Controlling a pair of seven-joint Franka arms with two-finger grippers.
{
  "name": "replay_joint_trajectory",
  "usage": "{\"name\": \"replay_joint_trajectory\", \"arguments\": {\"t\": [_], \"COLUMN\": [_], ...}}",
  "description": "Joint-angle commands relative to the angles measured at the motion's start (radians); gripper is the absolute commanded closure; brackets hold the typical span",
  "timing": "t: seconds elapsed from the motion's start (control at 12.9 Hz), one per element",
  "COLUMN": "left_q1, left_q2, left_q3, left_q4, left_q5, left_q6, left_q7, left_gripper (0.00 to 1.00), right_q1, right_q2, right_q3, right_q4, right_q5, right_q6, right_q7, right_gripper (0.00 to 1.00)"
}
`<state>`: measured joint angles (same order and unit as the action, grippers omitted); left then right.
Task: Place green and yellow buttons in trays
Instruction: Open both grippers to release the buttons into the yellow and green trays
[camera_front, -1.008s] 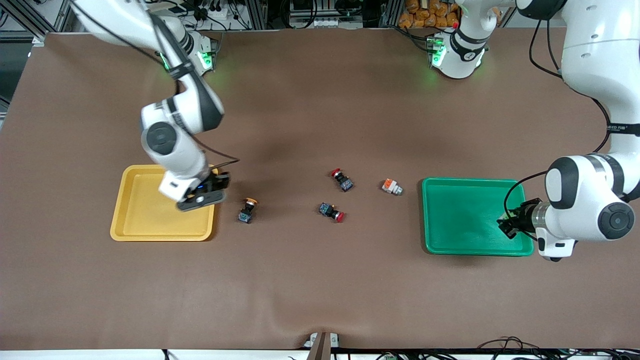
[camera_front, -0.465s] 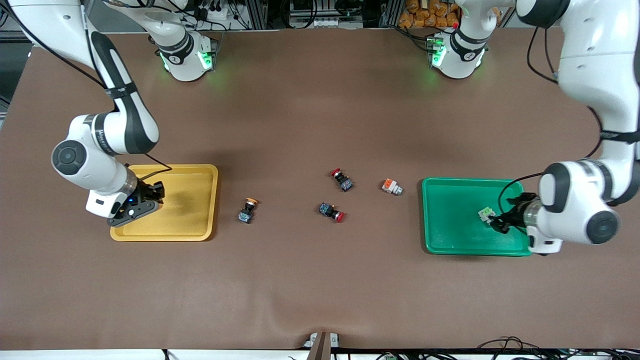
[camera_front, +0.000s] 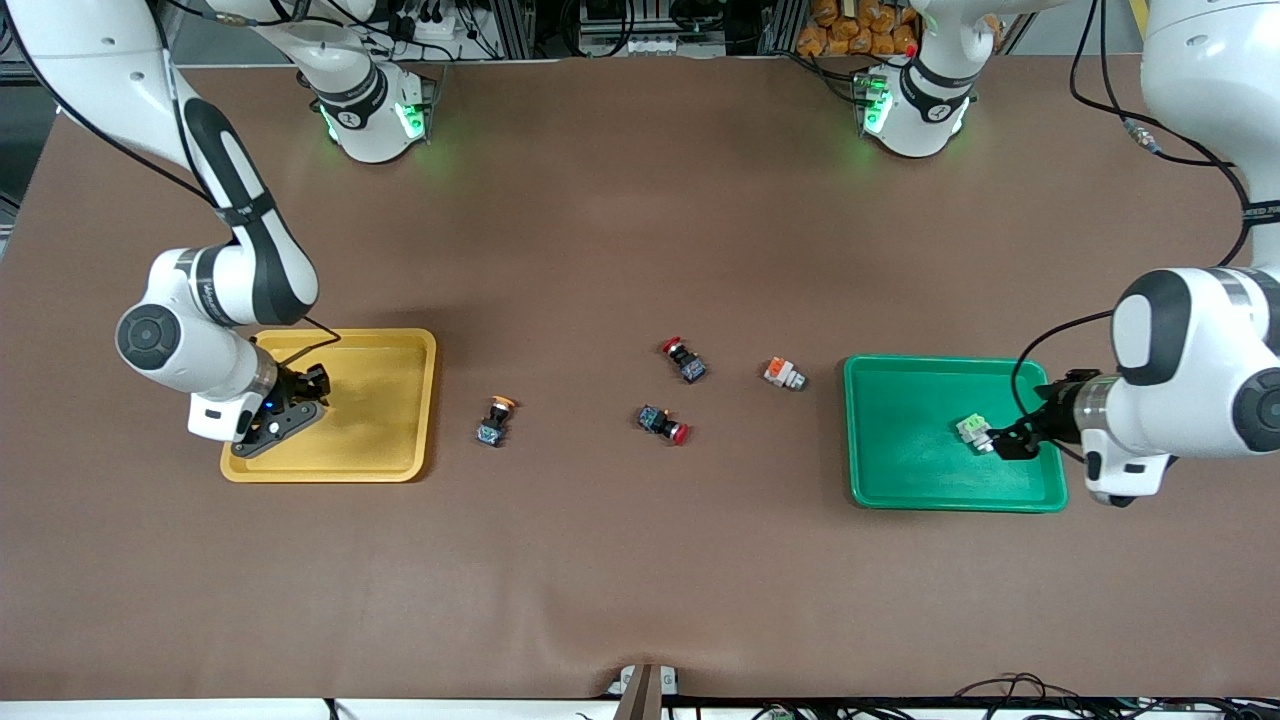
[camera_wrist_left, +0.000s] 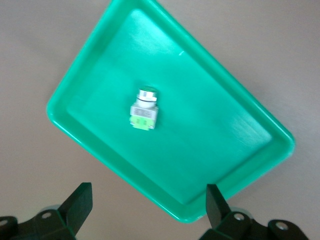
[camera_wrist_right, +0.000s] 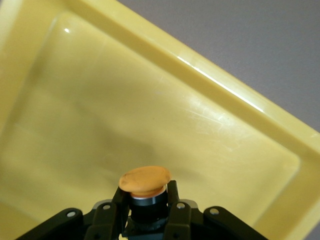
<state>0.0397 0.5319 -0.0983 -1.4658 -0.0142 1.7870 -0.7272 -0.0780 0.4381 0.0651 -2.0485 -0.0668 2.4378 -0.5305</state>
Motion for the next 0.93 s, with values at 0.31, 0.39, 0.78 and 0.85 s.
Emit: {"name": "replay_joint_trajectory", "arguments": {"t": [0.31, 0.39, 0.78, 0.85], "left_q1": [-0.081, -0.081, -0.112, -0.129], "left_q2": [0.008, 0.002, -0.078, -0.101], "left_q3": [-0.017, -0.017, -0.053, -0.061], "left_q4": [0.05, 0.03, -0.108, -0.149], "left_q5": [0.03, 0.03, 0.028, 0.028], "left_q6": [0.008, 0.009, 0.009, 0.009], "left_q7": [-0.031, -0.032, -0.097, -0.101], "left_gripper": [0.0, 0.0, 0.0, 0.0], "right_q1": [-0.04, -0.04, -0.039, -0.037], "right_q2": [0.068, 0.068, 0.071, 0.073], "right_q3": [0.018, 0.019, 0.019, 0.018], "right_q4": [0.001, 0.001, 0.001, 0.001], "right_q5": [-0.016, -0.016, -0.016, -0.016], "right_q6": [0.104, 0.107, 0.115, 0.116], "right_q7": [-0.043, -0.043, -0.045, -0.045], "right_gripper": [1.0, 1.0, 0.81, 0.59]}}
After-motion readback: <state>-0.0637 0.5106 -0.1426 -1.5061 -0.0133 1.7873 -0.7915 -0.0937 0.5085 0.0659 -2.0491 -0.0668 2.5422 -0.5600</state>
